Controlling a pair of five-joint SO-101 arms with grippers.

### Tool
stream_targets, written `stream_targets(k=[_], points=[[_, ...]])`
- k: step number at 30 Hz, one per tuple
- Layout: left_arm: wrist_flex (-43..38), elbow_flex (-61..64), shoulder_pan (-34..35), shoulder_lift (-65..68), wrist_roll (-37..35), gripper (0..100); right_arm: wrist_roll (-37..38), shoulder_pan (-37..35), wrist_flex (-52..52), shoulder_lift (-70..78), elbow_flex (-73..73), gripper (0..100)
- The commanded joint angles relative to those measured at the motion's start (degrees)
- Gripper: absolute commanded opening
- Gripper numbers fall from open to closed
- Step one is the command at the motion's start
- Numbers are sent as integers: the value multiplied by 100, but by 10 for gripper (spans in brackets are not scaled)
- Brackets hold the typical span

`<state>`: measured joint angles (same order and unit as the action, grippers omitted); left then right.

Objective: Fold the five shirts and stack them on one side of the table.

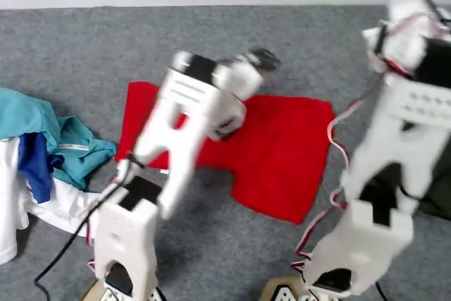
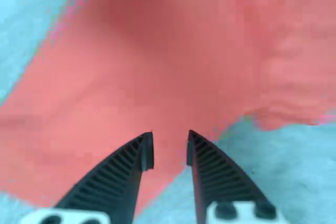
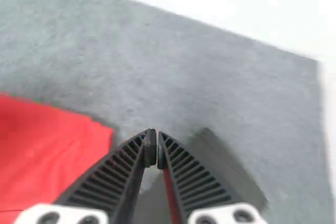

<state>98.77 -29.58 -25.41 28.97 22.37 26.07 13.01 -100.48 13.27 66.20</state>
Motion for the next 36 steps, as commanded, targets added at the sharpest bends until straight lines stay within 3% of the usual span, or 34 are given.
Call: stream_targets(k=[1,6,15,25,30,36], points=[[167,84,-932,-264,-18,142,-62,576,-242,-1147,-457,9],[105,40,-1837,158,-44,176,-53,1262,-233,-2018,-1125,9],[44,48,-2576,633,-53,209,229,1912,-233,-2677,-2092,9],[-360,40,-2312,1688,-79,225,237,1938,-233,-2958,-2127,9],[-440,-330,-2084,1890,-563,224,237,1938,-242,-3099,-2127,9],[-422,-813,-2145,2259,-756,111,237,1921,-242,-3116,-2127,9]])
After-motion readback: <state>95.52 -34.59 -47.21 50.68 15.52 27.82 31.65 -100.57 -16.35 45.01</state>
